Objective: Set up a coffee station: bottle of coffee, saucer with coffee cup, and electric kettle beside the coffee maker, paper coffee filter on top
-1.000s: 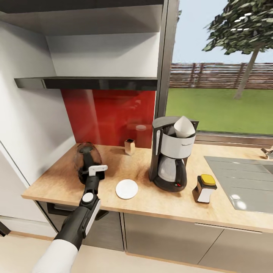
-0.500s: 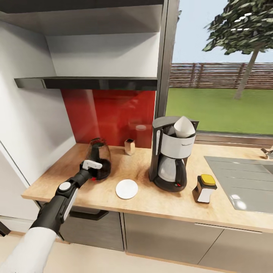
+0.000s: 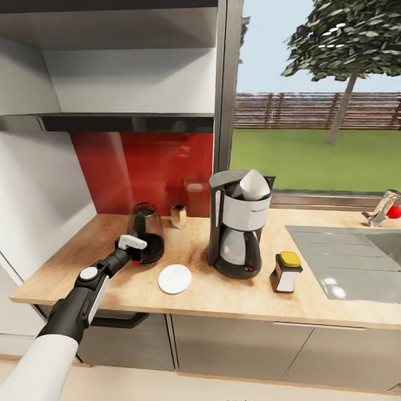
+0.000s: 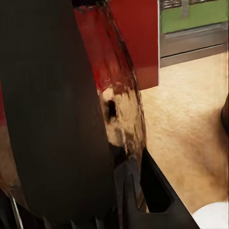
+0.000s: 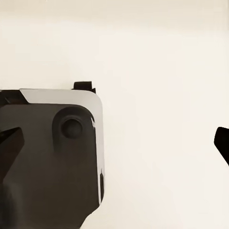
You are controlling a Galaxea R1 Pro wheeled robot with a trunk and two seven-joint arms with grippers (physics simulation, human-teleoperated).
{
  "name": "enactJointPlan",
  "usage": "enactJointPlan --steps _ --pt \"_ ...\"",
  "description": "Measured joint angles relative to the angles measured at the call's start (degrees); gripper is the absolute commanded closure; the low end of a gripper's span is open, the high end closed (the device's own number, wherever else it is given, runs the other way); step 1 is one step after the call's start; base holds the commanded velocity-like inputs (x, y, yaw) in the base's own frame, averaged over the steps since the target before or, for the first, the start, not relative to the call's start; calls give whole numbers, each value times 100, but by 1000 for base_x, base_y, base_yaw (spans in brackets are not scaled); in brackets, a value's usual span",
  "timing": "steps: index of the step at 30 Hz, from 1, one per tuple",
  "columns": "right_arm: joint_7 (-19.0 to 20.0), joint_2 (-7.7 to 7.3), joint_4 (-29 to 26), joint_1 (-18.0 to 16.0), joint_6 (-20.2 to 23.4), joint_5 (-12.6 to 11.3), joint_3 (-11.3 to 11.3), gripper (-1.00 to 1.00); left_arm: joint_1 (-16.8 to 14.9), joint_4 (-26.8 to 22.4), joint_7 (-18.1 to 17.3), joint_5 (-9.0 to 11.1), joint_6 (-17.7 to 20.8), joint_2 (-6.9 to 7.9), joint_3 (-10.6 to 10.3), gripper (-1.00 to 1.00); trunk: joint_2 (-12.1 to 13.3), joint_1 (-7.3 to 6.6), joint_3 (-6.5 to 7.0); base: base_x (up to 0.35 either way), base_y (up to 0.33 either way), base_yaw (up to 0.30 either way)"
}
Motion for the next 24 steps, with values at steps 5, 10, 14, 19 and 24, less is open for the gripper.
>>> enactJointPlan --steps 5,10,14,19,24 --pt "0 0 0 0 2 -1 0 -100 15 -177 14 -33 22 4 6 100 0 -1 -1 71 20 -262" --pt "0 7 2 -1 3 -8 0 -100 16 -214 18 -38 64 4 162 100 0 -2 -1 217 175 -138" --pt "0 6 2 -1 3 -4 0 -100 26 -284 17 -41 64 4 211 100 0 -1 0 162 132 -17" --pt "0 3 7 -1 -1 -5 0 -100 52 -467 17 -59 57 16 223 100 0 0 0 29 23 -6" --pt "0 0 9 0 -2 -1 0 -100 101 -484 16 -81 56 30 223 100 1 0 -1 3 2 -175"
